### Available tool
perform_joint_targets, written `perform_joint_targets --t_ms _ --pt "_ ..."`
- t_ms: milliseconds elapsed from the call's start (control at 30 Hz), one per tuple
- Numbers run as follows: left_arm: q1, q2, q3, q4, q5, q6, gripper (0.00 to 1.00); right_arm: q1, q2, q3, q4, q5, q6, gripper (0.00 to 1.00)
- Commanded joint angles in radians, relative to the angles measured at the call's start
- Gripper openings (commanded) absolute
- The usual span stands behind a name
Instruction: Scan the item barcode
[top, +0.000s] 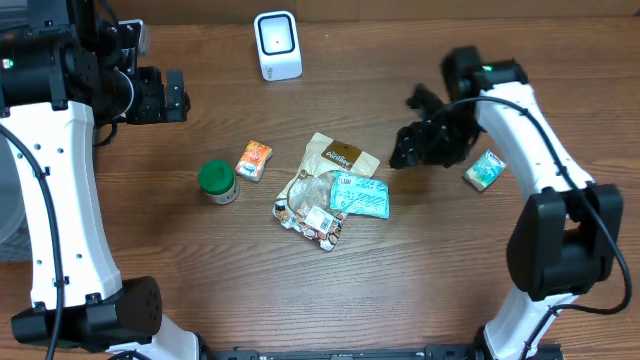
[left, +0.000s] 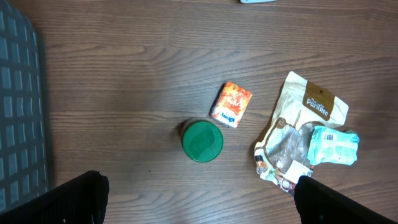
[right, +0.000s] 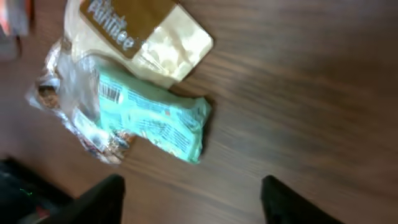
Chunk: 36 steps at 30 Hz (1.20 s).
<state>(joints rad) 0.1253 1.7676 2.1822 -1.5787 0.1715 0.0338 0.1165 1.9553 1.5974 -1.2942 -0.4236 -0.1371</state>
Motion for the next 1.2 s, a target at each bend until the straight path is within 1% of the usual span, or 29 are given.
perform_joint_targets --t_ms 0,100,233,333,400,433,633,733,867,900,933,1000,1033,1067,1167 --pt "0.000 0.000 0.005 0.002 -0.003 0.019 0.99 -0.006 0.000 -0.124 0.071 -0.148 0.149 0.64" --pt "0.000 0.000 0.005 0.002 -0.003 0.019 1.00 -0.002 0.000 -0.229 0.175 -0.175 0.218 0.58" --pt "0.000 0.000 0.005 0.002 -0.003 0.019 1.00 0.002 0.000 -0.304 0.261 -0.207 0.234 0.58" --pt "0.000 0.000 0.005 0.002 -0.003 0.019 1.00 0.002 0.000 -0.372 0.353 -0.207 0.285 0.57" --pt "0.000 0.000 0.005 0.002 -0.003 0.019 1.00 0.002 0.000 -0.406 0.405 -0.208 0.318 0.56" --pt "0.000 0.000 0.005 0.002 -0.003 0.019 0.99 0.002 0.001 -0.420 0.428 -0.208 0.329 0.54" --pt "0.000 0.000 0.005 0.002 -0.003 0.019 0.99 0.022 0.002 -0.488 0.547 -0.244 0.361 0.52" --pt "0.000 0.000 0.005 0.002 -0.003 0.019 0.99 0.048 0.005 -0.516 0.595 -0.244 0.405 0.51" --pt "0.000 0.000 0.005 0.002 -0.003 0.019 1.00 0.091 0.010 -0.560 0.687 -0.240 0.502 0.47" --pt "0.000 0.000 0.005 0.002 -0.003 0.019 1.00 0.098 0.014 -0.564 0.702 -0.237 0.519 0.43" --pt "0.000 0.000 0.005 0.002 -0.003 0.019 0.99 0.105 0.019 -0.564 0.711 -0.228 0.538 0.37" --pt "0.000 0.000 0.005 0.002 -0.003 0.019 0.99 0.111 0.022 -0.564 0.722 -0.213 0.562 0.13" --pt "0.000 0.000 0.005 0.002 -0.003 0.019 0.99 0.111 0.022 -0.564 0.726 -0.210 0.564 0.07" --pt "0.000 0.000 0.005 0.002 -0.003 0.019 1.00 0.111 0.022 -0.563 0.727 -0.206 0.571 0.04" --pt "0.000 0.000 0.005 0.002 -0.003 0.019 1.00 0.105 0.022 -0.563 0.742 -0.207 0.579 0.04"
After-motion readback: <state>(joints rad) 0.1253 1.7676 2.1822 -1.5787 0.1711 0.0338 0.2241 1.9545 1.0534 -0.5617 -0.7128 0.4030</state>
